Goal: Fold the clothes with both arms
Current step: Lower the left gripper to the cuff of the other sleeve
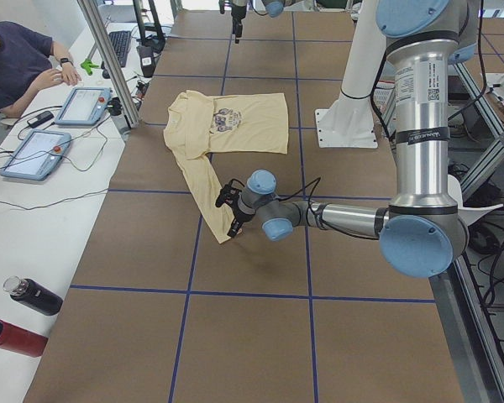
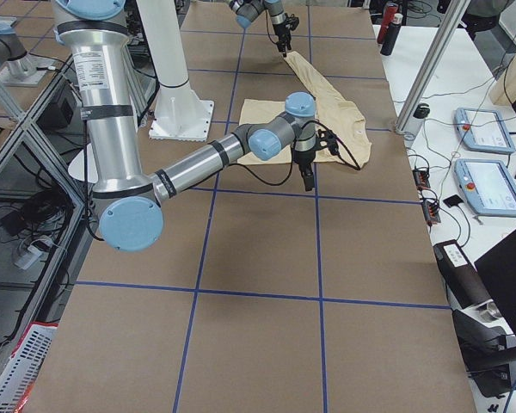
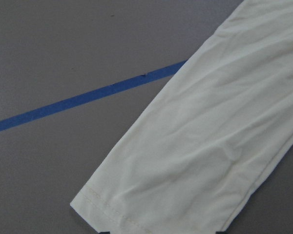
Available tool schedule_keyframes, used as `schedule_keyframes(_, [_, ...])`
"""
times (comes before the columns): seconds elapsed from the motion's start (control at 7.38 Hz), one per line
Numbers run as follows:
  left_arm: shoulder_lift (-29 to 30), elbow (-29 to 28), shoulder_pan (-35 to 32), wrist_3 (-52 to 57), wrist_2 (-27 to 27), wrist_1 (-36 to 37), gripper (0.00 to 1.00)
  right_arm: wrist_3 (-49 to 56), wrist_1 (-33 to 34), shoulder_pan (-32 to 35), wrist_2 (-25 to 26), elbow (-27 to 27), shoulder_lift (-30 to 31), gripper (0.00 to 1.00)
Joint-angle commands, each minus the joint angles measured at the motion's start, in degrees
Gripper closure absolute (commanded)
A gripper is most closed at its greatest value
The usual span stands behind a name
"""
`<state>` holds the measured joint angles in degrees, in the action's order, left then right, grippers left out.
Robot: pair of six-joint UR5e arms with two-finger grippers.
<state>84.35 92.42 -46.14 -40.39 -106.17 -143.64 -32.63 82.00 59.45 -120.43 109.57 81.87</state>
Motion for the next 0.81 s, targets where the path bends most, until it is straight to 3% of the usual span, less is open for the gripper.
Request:
schedule_keyframes(0.0, [-0.15, 0.04, 0.09, -0.04, 0.00, -0.06, 0.55, -0.15, 0.00, -0.03, -0.07, 0.03, -0.13, 0.00])
schedule_keyframes(0.27, [-0.24, 0.13, 0.09, -0.04, 0.00, -0.06, 0.73, -0.24, 0.00, -0.03, 0.02, 0.03, -0.13, 0.00])
schedule_keyframes(0.54, [-0.59, 0.48, 0.09, -0.04, 0.00, -0.06, 1.00, -0.33, 0.00, -0.03, 0.02, 0.12, -0.39, 0.00])
schedule_keyframes(0.68, [-0.59, 0.66, 0.09, -0.13, 0.00, -0.06, 1.00, -0.42, 0.00, -0.03, 0.02, 0.12, -0.48, 0.00])
